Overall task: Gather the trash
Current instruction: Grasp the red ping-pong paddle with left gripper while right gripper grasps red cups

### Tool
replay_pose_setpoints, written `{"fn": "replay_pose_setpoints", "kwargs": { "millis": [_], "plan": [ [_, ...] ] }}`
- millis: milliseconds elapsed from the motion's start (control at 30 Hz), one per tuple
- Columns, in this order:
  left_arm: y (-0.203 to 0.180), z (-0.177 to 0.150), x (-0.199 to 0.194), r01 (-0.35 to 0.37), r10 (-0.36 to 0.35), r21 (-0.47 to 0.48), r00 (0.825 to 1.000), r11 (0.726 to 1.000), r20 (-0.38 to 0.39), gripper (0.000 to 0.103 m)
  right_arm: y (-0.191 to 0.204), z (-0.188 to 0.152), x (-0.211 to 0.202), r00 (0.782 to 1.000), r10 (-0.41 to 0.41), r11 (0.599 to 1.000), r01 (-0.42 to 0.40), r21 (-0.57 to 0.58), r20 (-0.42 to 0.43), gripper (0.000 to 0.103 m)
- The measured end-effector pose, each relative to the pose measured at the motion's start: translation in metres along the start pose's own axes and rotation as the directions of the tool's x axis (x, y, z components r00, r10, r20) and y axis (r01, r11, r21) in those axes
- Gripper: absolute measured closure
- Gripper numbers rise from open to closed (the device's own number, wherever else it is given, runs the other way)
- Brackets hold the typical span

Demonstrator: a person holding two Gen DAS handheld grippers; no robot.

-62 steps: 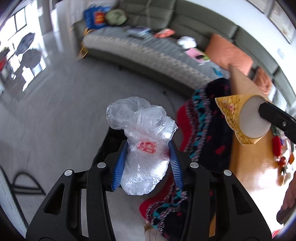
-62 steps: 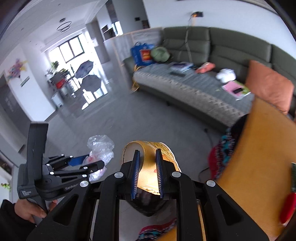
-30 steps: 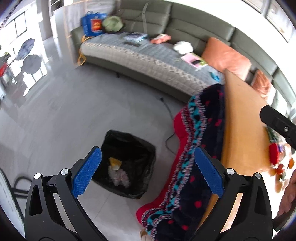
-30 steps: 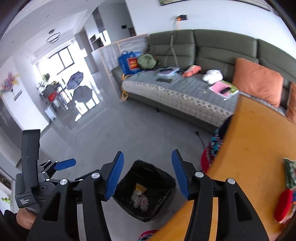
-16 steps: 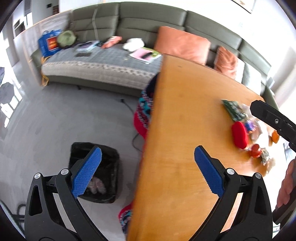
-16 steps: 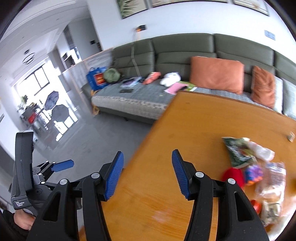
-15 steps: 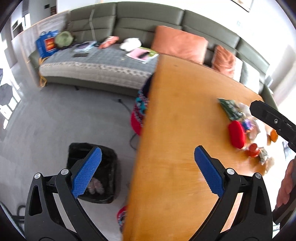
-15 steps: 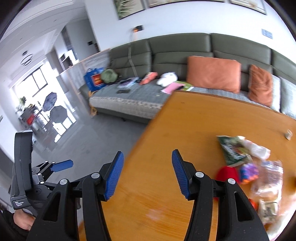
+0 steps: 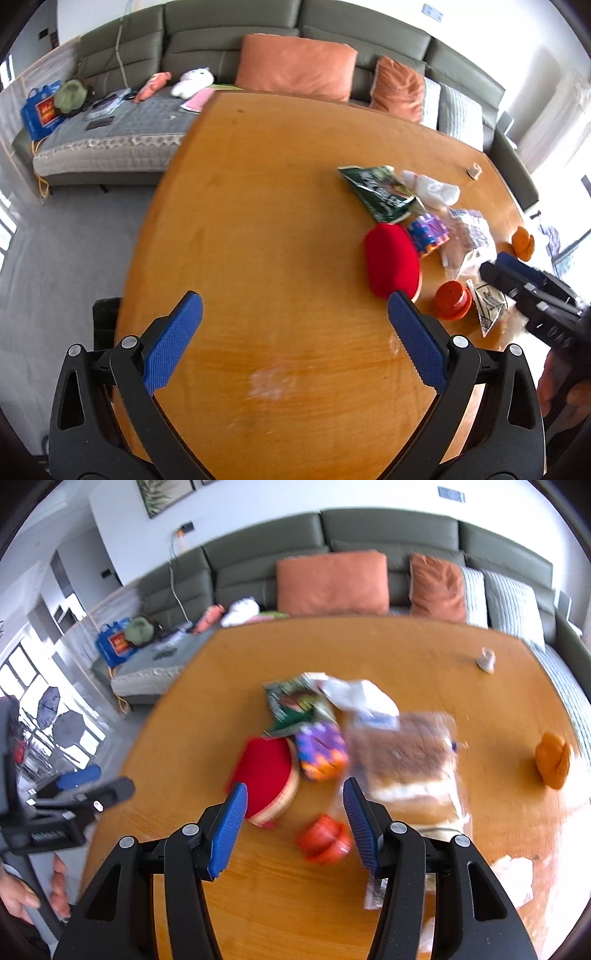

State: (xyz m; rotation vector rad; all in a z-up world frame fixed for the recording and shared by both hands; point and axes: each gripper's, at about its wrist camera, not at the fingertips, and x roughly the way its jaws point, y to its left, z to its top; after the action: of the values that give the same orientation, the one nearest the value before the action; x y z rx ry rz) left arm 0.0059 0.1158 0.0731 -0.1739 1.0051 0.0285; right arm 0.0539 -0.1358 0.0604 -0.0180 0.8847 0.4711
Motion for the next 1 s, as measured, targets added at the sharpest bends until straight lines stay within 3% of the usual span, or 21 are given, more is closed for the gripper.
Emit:
{"fn": "replay_pose_setpoints", "kwargs": {
  "millis": [267,300,333,500,733,933,967,1000],
  "plan": [
    [-0.027,0.011,0.02,-0.014,0.015,0.042,0.999,0.999,-0.036,0.006,-0.01,-0.015,0.035,0.995,0.019,1.0,-0.02,-0.008,-0.093,0.048],
    [-0.028,0.013,0.022,-0.013,0.015,0.044,0.999,0.999,-0.04,0.006,-0.012,-0.016,0.037,0.995,0.022,1.0,-0.023,-0.006,-0.098,0.051],
    [-0.031,0.015,0.025,-0.012,0.014,0.046,0.999,0.999,-0.044,0.006,-0.014,-0.017,0.041,0.993,0.033,0.999,-0.034,-0.005,-0.11,0.063],
    [-0.045,0.019,0.038,-0.003,0.007,0.057,0.998,0.998,-0.061,0.006,-0.022,-0.014,0.03,0.997,0.042,0.999,-0.042,-0.008,-0.058,0.072],
    [-0.074,0.023,0.066,0.002,0.007,0.099,0.996,0.995,-0.086,0.006,-0.037,0.001,-0.017,0.988,-0.003,1.0,0.001,0.011,0.154,0.074],
    [-0.098,0.028,0.094,0.002,0.016,0.173,0.995,0.985,-0.101,0.006,-0.052,0.022,-0.022,0.984,-0.004,0.997,-0.009,0.07,0.178,0.074],
    [-0.1,0.028,0.096,-0.002,0.021,0.185,0.995,0.983,-0.101,0.011,-0.055,0.024,-0.022,0.984,-0.001,0.996,-0.015,0.084,0.178,0.074],
    [-0.102,0.027,0.1,-0.003,0.024,0.202,0.994,0.979,-0.105,0.028,-0.056,0.026,-0.023,0.984,0.001,0.995,-0.018,0.094,0.18,0.074]
  ]
}}
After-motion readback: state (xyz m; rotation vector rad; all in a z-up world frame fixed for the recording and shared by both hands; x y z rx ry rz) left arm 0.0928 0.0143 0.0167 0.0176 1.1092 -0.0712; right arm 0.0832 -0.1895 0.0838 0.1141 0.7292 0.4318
